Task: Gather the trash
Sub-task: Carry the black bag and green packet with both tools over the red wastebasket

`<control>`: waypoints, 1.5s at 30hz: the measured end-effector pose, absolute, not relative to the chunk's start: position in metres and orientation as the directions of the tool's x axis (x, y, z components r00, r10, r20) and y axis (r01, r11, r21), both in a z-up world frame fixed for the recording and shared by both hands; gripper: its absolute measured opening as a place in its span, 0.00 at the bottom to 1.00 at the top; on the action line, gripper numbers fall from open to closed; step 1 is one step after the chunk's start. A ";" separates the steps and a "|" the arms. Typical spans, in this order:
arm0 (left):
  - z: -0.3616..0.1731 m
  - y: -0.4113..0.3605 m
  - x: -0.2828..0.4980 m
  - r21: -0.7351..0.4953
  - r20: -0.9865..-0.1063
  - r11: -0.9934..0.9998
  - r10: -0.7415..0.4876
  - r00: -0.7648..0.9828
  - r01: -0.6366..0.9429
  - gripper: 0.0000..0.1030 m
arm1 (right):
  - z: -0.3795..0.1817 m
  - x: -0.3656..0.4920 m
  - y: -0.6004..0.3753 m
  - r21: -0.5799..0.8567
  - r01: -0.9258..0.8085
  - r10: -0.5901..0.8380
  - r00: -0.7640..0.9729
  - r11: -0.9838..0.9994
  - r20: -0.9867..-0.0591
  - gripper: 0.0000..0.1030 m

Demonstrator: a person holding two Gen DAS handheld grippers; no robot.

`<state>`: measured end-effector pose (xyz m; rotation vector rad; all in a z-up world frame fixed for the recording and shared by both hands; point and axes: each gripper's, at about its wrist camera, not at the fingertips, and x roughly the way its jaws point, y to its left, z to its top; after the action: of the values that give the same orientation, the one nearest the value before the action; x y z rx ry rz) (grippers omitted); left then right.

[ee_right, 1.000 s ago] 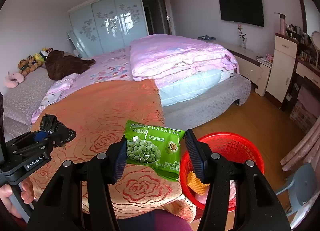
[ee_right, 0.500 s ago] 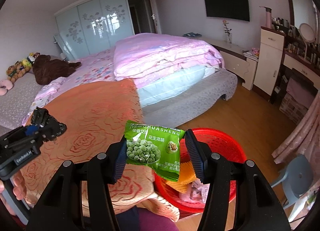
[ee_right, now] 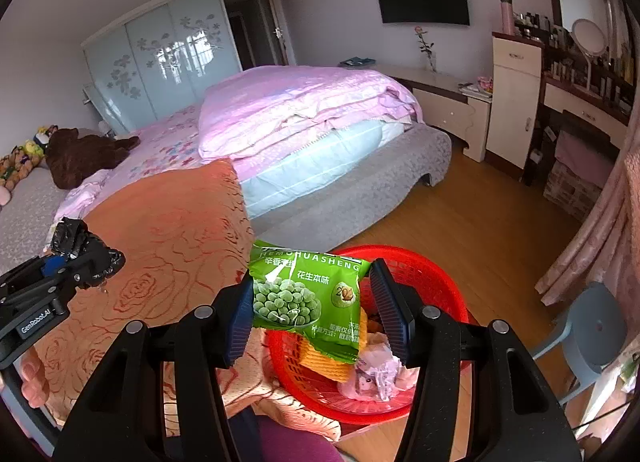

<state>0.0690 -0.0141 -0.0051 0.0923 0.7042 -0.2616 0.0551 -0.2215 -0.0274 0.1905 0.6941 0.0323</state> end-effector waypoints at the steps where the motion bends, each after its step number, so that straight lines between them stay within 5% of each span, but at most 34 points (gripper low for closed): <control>1: -0.006 -0.016 0.069 -0.004 -0.651 0.962 -0.211 0.730 0.274 0.35 | -0.029 0.055 -0.225 0.188 0.041 0.089 0.768 0.981 -0.635 0.52; 45: -0.050 -0.131 0.093 -0.059 -0.738 0.855 -0.384 0.554 0.515 0.35 | -0.066 0.059 -0.291 0.180 0.203 -0.021 0.718 0.963 -0.696 0.52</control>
<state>0.0928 -0.1313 -0.0497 0.1717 0.8272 -0.5342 0.0594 -0.2909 -0.0663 0.2519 0.7625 -0.1251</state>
